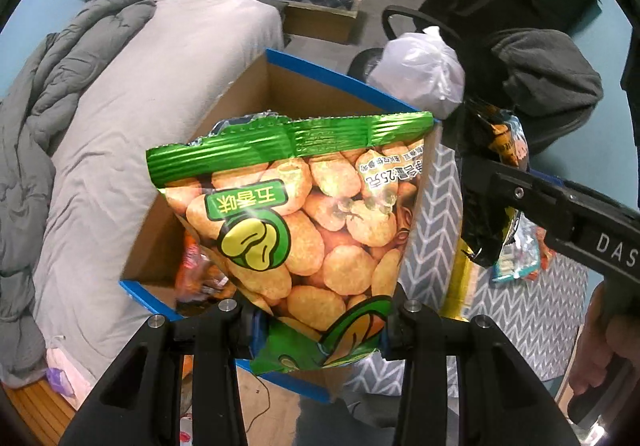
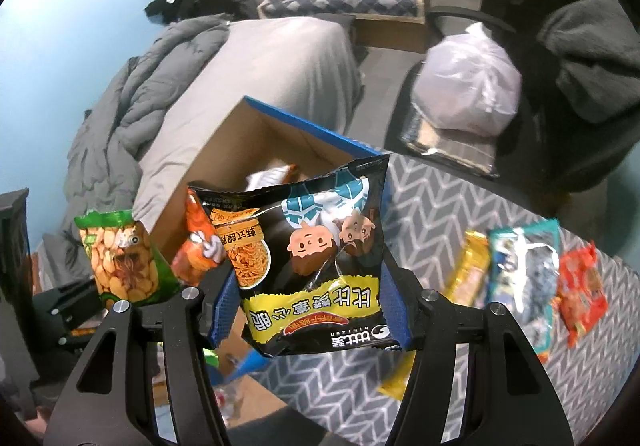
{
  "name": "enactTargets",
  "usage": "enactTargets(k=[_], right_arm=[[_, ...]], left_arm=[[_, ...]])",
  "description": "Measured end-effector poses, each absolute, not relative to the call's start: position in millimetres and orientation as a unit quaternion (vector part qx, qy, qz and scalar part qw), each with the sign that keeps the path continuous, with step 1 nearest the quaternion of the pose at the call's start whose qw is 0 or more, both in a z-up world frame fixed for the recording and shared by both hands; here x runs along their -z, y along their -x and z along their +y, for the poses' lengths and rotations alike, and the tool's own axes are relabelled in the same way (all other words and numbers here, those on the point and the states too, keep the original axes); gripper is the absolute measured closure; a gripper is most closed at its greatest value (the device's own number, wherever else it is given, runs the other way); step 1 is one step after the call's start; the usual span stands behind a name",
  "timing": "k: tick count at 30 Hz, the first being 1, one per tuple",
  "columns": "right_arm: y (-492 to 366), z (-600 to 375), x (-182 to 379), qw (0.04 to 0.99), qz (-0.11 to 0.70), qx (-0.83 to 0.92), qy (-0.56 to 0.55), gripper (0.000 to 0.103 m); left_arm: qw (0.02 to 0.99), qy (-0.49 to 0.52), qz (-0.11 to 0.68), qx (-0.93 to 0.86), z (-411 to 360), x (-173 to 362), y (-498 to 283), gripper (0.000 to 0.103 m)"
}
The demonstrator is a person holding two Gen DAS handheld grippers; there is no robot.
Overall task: Organize snacks
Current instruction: 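Carry the green peanut bag and black noodle bag over the box, then open both tools to drop the bags into the box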
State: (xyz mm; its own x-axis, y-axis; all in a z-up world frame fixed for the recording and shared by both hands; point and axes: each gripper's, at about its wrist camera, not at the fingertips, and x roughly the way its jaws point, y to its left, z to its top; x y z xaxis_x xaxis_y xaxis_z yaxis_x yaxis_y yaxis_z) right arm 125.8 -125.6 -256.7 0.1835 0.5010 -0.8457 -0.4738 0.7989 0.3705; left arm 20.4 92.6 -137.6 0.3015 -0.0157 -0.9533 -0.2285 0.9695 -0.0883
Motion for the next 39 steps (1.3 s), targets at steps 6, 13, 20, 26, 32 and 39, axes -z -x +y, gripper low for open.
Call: enactTargets(k=[6,13,20,26,32,39], right_arm=[[-132.7,-89.1,266.2,0.755,0.563,-0.335,-0.007,0.042],[-141.1,-55.1,283.4,0.736,0.584,-0.342,0.007,0.042],[-145.1,-39.5,296.4,0.724,0.598,-0.342,0.002,0.042],[-146.7,-34.2,302.2,0.715,0.612,-0.337,0.009,0.039],[-145.9,-39.2,295.3,0.726,0.604,-0.327,0.01,0.026],[-147.9,-48.7,283.9,0.739,0.595,-0.315,0.012,0.024]], left_arm=[[0.792,0.107,0.595,-0.079,113.7,154.9,-24.6,0.062],[0.781,0.101,0.611,-0.084,124.3,178.1,-32.3,0.062],[0.771,0.093,0.624,-0.085,127.4,193.3,-36.0,0.062],[0.763,0.092,0.633,-0.092,129.6,197.1,-37.4,0.048],[0.764,0.107,0.629,-0.102,133.8,191.6,-32.9,0.036],[0.763,0.126,0.625,-0.105,134.6,181.6,-26.6,0.036]])
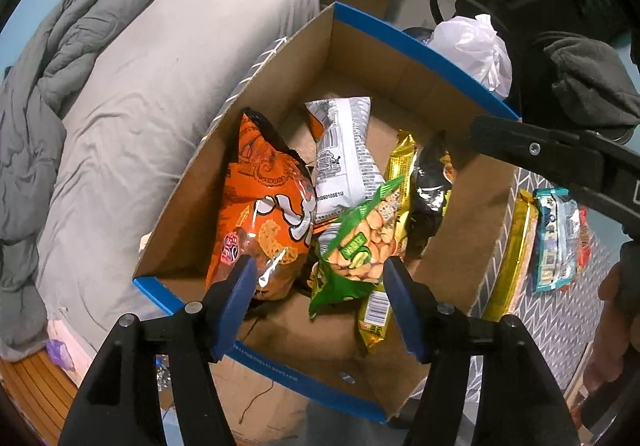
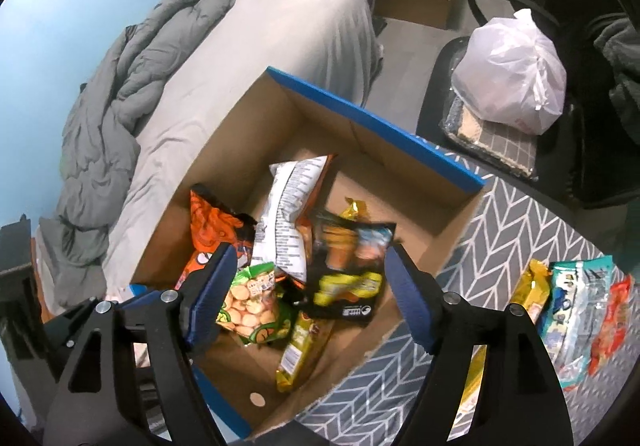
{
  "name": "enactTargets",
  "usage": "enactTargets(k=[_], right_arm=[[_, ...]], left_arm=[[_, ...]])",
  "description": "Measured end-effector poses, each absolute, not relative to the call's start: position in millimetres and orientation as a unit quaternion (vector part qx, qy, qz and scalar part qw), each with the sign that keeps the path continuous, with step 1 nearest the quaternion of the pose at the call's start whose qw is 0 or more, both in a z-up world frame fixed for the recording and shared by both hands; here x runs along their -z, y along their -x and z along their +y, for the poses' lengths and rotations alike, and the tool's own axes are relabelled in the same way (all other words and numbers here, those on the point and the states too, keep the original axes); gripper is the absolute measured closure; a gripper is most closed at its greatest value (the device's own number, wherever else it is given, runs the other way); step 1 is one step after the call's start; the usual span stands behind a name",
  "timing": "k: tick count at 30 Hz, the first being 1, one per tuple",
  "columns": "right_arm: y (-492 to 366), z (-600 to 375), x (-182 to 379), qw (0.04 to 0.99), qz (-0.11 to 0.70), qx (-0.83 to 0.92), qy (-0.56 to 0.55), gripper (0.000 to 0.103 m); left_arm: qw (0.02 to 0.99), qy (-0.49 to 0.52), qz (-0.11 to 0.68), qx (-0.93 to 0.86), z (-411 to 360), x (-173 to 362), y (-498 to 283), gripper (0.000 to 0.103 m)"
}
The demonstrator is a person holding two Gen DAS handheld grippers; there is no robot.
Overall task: Organize snacks
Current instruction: 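Open both tools to drop the bags into the box, then move both tools back over the remaining snacks on the table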
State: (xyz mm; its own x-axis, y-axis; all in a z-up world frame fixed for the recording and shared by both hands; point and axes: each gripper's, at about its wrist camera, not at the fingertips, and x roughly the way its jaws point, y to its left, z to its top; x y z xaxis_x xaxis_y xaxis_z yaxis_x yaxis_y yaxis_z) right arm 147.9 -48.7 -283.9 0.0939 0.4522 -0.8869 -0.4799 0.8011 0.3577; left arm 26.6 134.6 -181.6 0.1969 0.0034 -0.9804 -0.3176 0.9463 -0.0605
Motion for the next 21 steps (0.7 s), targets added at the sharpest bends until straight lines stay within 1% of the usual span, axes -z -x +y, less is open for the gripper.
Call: enactTargets(k=[9,21], right_arm=[[-143.2,-72.9,272.8,0.751,0.588,-0.299,0.02,0.022],[-135.1,-125.5,260.2,0.767,0.581,-0.271,0.025,0.021]], left_arm=[[0.768,0.12,0.621,-0.096,117.1,164.7,-22.2,0.034],[0.778,0.09,0.619,-0.057,68.1,150.3,-24.5,0.034]])
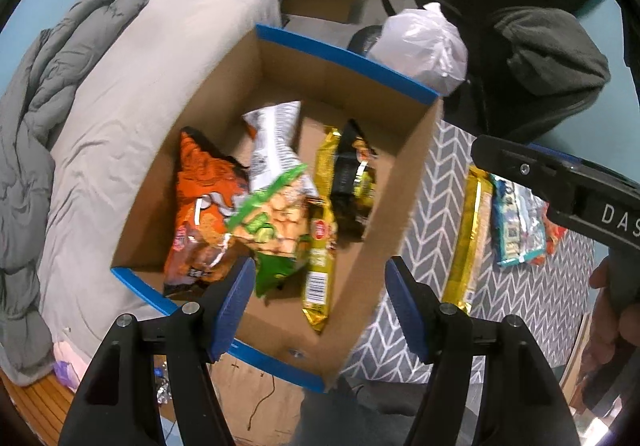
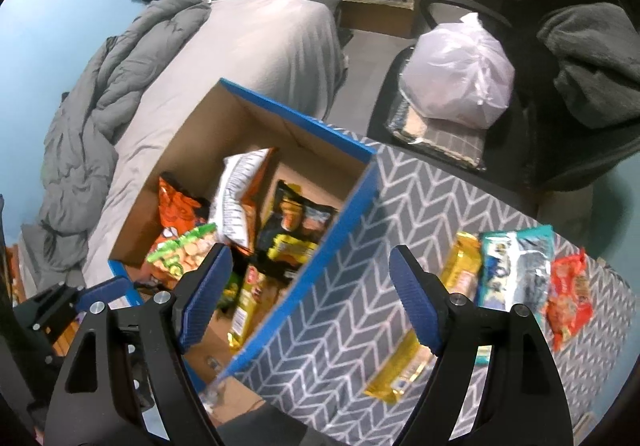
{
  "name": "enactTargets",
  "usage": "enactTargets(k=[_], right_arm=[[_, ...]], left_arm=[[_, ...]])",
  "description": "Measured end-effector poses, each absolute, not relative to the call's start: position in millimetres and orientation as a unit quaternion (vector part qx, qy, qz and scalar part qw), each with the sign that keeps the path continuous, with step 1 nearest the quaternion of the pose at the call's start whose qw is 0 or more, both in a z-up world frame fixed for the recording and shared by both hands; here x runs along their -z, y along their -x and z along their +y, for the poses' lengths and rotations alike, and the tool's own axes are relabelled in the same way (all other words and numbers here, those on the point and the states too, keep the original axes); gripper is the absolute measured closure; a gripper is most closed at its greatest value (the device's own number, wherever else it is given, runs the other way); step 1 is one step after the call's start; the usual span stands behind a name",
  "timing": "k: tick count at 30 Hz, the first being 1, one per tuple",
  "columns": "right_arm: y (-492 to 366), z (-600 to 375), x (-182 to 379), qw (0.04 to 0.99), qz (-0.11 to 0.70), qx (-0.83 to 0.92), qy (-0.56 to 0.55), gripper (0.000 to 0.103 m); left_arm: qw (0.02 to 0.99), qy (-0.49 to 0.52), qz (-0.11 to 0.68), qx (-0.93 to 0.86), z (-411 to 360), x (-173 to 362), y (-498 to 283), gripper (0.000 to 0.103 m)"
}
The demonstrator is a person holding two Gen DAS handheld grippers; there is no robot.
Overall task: Organize snacks
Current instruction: 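Move both tools back over the remaining snacks on the table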
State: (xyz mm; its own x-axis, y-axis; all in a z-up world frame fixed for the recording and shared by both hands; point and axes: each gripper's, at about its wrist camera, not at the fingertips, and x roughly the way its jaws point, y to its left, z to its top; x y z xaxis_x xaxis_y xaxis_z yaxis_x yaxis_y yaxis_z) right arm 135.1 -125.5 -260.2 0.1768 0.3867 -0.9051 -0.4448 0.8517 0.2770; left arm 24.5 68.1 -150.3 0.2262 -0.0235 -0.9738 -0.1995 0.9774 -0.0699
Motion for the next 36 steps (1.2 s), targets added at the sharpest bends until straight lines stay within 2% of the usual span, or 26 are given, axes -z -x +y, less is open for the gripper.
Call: enactTargets(k=[10,13,19,36], right_arm=[[-137.0,-185.7,258.8,0.774,0.586,-0.237,0.029,0.021],[-140.1,-204.3,262.8,0.775,0.59,-0.225,0.035,0.021],[-148.6,-240.0,273.0,0.774,0.6,-0.199,0.041,0.021],[-181.8,-288.1,344.5,0.733,0.66,-0.156,0.055,0.02]], left_arm=[[0.784,0.056,0.618,-0.021,23.1,145.8,-30.9,0.034],[0.788,0.043,0.614,-0.009,9.0,142.1,-34.3,0.027],[0.788,0.018,0.615,0.012,-18.0,144.8,-44.3,0.026],[0.763,-0.007,0.644,0.057,-79.5,191.8,-79.9,0.023]])
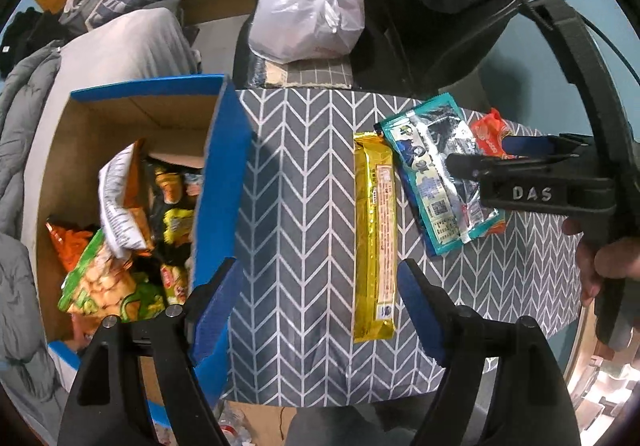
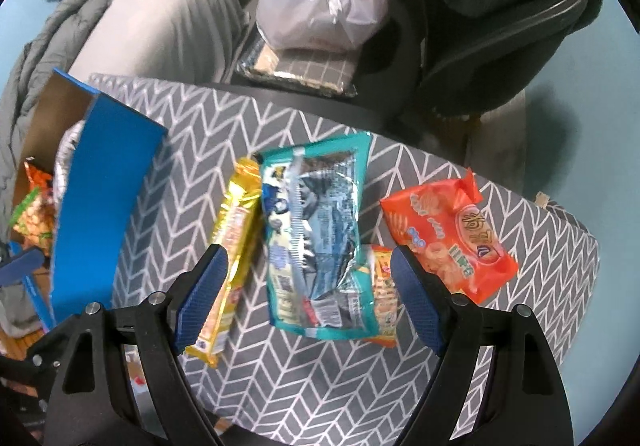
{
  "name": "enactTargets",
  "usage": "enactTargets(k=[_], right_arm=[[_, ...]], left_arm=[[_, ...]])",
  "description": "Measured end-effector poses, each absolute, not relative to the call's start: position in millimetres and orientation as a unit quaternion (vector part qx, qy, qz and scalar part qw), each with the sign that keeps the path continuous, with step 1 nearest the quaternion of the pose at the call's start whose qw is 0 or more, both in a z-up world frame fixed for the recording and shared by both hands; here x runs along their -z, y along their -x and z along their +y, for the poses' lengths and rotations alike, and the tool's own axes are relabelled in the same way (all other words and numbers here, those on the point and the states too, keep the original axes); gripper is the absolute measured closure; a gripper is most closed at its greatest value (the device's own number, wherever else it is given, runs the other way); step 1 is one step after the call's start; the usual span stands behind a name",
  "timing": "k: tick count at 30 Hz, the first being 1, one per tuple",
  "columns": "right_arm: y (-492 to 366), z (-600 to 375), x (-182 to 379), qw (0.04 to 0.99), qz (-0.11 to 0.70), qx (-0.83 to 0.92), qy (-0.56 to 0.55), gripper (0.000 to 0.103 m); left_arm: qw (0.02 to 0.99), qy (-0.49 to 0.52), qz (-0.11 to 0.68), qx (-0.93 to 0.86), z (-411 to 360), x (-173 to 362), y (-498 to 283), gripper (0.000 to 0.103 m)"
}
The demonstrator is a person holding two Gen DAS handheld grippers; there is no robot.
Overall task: Organize snacks
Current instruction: 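Move both tools back over the remaining snacks on the table, then grasp the teal-silver bag with right tool while left tool grasps yellow bar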
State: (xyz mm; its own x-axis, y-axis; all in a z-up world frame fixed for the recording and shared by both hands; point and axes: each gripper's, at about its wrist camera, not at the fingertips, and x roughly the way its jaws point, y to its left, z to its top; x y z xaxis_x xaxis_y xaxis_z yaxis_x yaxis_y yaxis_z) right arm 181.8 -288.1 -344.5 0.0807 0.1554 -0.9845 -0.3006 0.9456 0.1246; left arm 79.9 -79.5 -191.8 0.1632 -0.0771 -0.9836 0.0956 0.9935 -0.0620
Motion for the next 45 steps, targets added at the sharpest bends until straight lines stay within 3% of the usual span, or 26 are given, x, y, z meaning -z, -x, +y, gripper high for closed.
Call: enactTargets(k=[27,29,32,33,34,45], right_arm=[[-192.9,-251.6,435.4,0.687,0.699,-0.14,0.138,0.021],[-192.6,-251.8,436.8,0.689,0.697,-0.145,0.133,0.024],[-186.8,-252.6,433.9,0.693,0.691,-0.159,0.133,0.05],[-184.4,-254.1,431.4,0.695,0.687,-0.163,0.133,0.065],[-184.7,-254.9,428.9,0.698,0.685,-0.163,0.132,0.071],[-177.3,-304.6,393.3,0.728,0.666,-0.16,0.035,0.074]], left_arm=[[0.73,-0.029,0.68,0.056,-107.5,260.8,-113.9,0.022],[0.728,-0.028,0.683,0.059,-108.6,261.9,-113.7,0.022],[0.725,-0.022,0.685,0.064,-110.0,264.4,-115.3,0.022],[0.724,-0.02,0.686,0.066,-110.4,265.3,-116.0,0.022],[0.723,-0.017,0.688,0.068,-111.1,265.6,-115.8,0.022],[0.705,0.001,0.705,0.084,-131.7,286.2,-122.8,0.022]])
